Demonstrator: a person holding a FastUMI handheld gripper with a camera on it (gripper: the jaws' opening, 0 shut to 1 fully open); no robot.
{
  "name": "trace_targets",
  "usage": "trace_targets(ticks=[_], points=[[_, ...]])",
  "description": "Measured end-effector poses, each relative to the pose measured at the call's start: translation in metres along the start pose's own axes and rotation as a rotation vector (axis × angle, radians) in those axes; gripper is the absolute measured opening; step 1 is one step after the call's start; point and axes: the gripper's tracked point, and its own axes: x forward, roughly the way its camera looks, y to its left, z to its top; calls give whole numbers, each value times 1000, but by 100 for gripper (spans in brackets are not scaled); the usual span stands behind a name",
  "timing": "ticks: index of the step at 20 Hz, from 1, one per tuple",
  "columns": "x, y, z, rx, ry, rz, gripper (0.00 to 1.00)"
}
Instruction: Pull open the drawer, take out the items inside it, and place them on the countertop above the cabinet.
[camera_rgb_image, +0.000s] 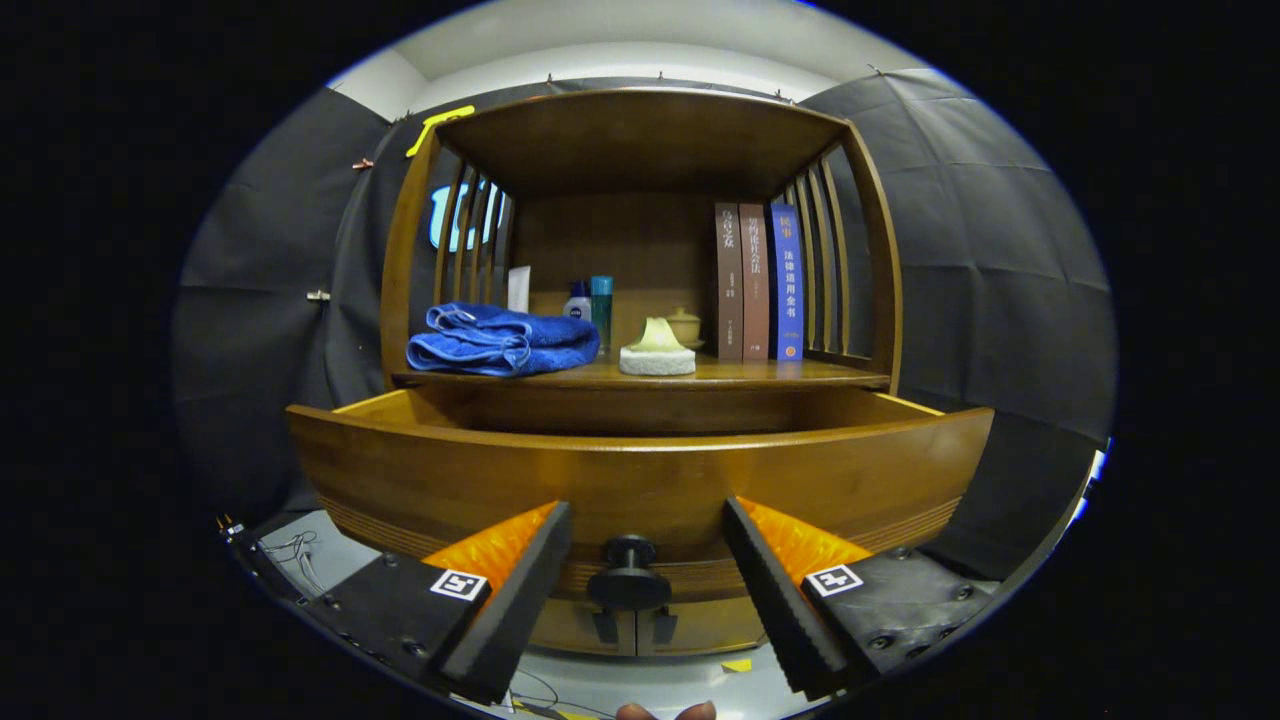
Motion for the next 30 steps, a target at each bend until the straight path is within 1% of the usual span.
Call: trace_targets(ticks=[13,21,26,30], points=[[75,0,6,-51,7,-8,100],[121,1,10,-42,37,-13,100],[124,5,5,-73,38,-30,100],[116,12,1,-40,90,-2,100]])
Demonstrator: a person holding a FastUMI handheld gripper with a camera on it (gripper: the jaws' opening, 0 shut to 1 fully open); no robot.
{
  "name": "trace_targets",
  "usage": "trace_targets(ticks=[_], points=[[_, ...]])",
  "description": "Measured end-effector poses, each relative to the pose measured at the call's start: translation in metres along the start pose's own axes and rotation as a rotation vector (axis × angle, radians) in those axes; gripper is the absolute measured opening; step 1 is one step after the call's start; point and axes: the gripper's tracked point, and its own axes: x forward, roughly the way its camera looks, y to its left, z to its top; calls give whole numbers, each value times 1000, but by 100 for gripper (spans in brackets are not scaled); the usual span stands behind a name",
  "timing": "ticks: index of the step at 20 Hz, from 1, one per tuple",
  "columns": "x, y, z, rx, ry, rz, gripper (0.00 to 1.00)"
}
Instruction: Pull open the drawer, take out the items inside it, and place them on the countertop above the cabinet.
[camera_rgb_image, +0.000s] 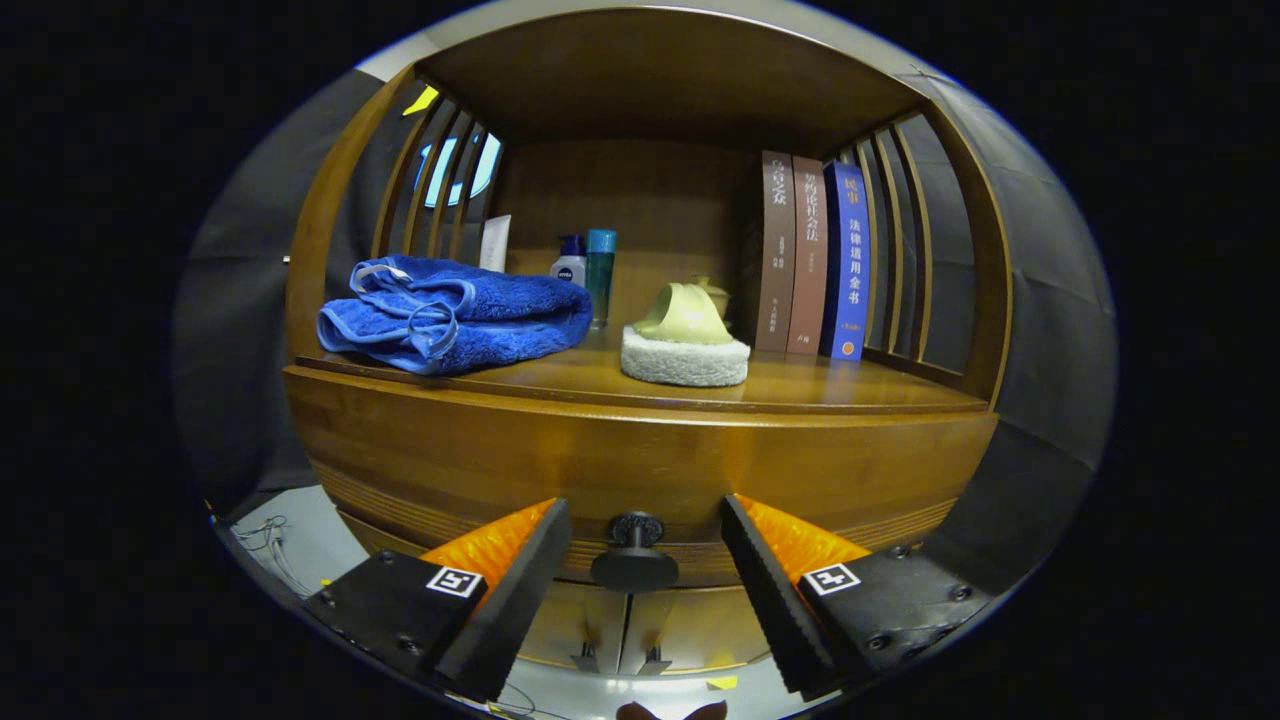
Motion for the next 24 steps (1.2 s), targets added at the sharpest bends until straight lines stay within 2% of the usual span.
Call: trace_targets(ticks=[6,11,14,24], points=[[-58,-1,48,-21,-88,38,99],[-130,-5,109,18,-166,65,99],[-163,-10,134,50,-167,80,99],[-264,-41,215,133,-240,59,99]])
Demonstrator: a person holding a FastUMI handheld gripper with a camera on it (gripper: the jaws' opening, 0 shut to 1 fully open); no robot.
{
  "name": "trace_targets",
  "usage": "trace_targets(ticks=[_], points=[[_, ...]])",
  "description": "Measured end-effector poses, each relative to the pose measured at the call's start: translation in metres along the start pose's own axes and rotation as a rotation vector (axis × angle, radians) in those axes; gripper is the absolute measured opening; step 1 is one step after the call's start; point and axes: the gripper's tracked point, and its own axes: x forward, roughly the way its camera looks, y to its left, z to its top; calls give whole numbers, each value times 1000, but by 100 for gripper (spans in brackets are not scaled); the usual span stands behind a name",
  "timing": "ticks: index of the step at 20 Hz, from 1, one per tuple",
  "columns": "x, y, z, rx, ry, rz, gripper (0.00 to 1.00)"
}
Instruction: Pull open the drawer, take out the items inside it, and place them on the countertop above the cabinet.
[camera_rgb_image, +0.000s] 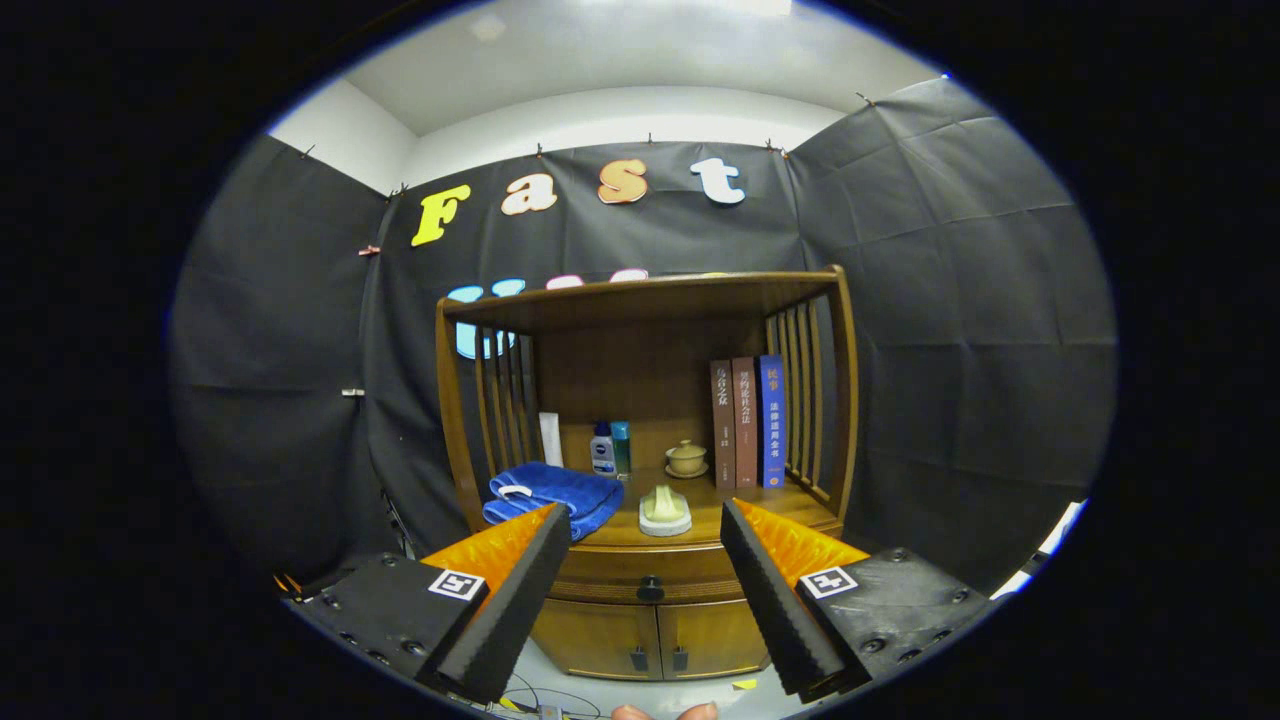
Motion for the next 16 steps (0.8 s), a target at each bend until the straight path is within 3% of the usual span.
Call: trace_targets(ticks=[16], points=[[-36,-38,21,9,-55,0,99]])
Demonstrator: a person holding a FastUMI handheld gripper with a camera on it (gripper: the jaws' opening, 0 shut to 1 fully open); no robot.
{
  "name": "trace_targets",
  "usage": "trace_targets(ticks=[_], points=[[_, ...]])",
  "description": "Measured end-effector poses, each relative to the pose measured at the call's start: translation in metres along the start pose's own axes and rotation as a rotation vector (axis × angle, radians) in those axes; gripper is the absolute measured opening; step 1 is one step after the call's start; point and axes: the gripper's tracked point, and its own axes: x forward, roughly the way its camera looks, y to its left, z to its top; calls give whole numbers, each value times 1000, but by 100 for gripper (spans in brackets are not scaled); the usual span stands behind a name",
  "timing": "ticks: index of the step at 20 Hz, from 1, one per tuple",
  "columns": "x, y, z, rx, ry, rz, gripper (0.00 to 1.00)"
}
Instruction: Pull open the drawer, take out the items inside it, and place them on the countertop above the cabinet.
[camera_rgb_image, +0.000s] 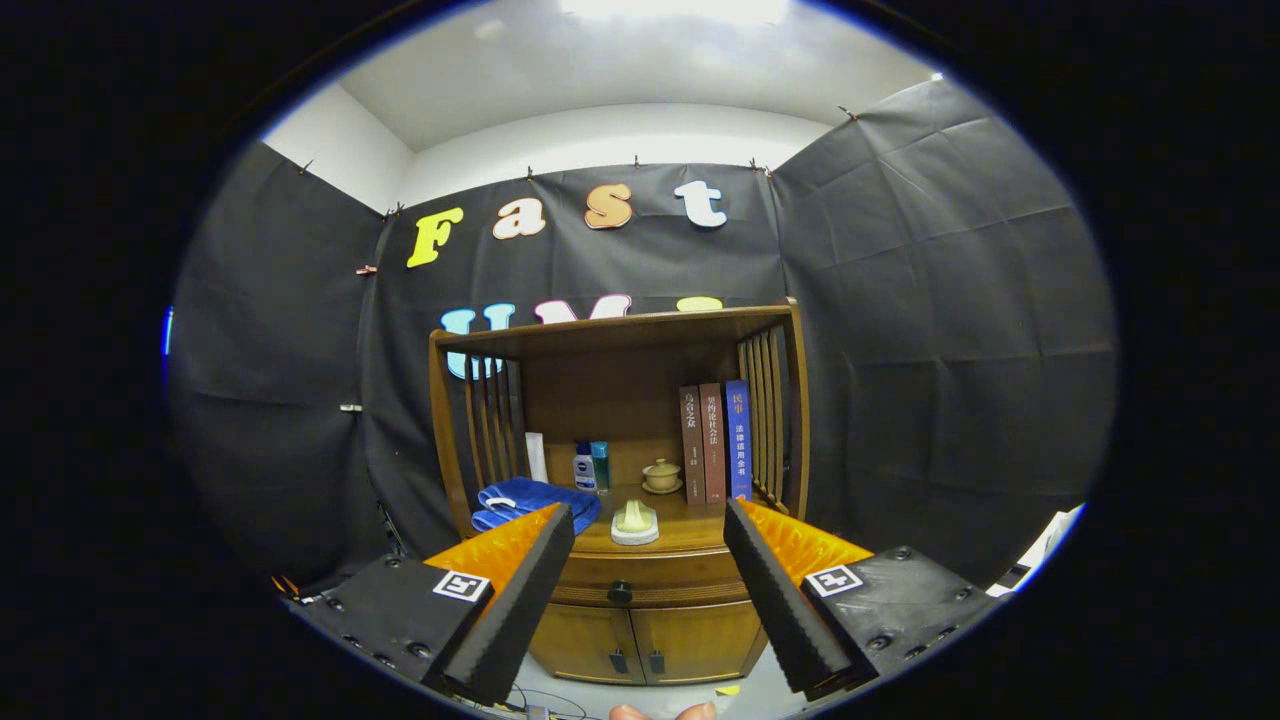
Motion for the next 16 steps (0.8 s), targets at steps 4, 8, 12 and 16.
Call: trace_targets(ticks=[4,8,12,16], points=[[-3,5,-5,-8,7,18,99],[-3,5,-1,-30,-3,20,99],[-4,7,-3,-17,-1,25,99],[-4,10,-3,-29,-2,27,99]])
